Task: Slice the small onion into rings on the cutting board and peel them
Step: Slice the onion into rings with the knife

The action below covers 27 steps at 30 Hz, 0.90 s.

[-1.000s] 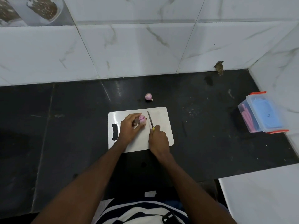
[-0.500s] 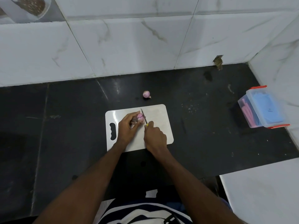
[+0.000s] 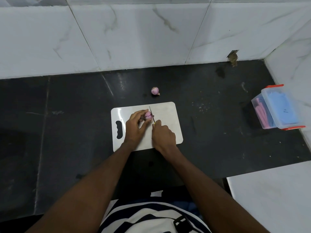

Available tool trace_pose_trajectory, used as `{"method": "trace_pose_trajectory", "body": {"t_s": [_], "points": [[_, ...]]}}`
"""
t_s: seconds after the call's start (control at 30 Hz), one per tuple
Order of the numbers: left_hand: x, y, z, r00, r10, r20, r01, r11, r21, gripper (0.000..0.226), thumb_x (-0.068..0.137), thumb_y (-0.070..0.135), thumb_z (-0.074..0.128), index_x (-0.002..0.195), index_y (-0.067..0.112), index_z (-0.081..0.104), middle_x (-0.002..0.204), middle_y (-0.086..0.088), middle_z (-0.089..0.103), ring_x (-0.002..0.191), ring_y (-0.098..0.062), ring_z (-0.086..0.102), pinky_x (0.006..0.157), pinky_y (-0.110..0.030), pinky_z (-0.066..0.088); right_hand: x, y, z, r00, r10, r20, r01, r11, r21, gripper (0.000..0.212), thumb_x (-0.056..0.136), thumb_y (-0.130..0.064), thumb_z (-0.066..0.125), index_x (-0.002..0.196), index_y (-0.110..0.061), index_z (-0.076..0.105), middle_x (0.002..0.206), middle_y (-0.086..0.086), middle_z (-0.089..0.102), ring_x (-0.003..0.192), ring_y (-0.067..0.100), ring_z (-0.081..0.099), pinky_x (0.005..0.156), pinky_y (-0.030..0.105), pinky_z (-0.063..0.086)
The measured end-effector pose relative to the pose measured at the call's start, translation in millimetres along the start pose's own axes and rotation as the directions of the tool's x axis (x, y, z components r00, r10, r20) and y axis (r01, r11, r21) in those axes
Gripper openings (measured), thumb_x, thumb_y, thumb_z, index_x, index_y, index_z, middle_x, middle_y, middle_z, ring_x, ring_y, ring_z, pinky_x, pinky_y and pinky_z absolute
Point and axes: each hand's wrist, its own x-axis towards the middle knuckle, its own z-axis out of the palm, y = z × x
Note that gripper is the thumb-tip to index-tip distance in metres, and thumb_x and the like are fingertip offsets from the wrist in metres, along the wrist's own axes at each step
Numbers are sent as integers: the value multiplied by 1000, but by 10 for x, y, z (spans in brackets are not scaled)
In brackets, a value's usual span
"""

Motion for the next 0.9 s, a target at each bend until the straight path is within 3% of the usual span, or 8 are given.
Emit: {"method": "trace_pose_trajectory", "body": {"t_s": [0.1, 0.3, 0.5, 0.9], "points": [[-3, 2, 11, 1000, 7, 2, -7, 1000, 0, 38, 99, 24, 80, 136, 19, 72, 130, 13, 71, 119, -5, 66, 101, -18, 51, -53, 57, 7, 1000, -23, 1, 23, 999, -39, 30, 112, -37, 27, 116, -13, 45, 104, 14, 68, 91, 38, 68, 68, 40, 38], [19, -80, 35, 1000, 22, -6, -22, 999, 47, 39, 100, 25, 79, 137, 17, 71, 134, 6, 73, 124, -16, 67, 107, -37, 55, 155, -3, -20, 998, -1, 57, 1, 1000, 11, 21, 110, -30, 30, 112, -15, 44, 105, 13, 66, 93, 37, 66, 70, 41, 38], [48, -66, 32, 1000, 20, 19, -21, 999, 49, 40, 100, 26, 80, 138, 18, 71, 133, 8, 73, 124, -14, 66, 107, -35, 55, -38, 127, 40, 999, -34, 36, 33, 999, 17, 30, 112, -39, 25, 109, -15, 42, 99, 14, 67, 85, 38, 65, 68, 42, 40], [95, -36, 46, 1000, 29, -4, -29, 998, 52, 37, 101, 24, 78, 136, 18, 71, 134, 8, 73, 124, -15, 66, 107, -38, 54, 174, 118, 66, 998, -46, 47, 49, 997, -66, 31, 112, -39, 26, 117, -13, 44, 105, 14, 68, 92, 38, 68, 69, 41, 39]]}}
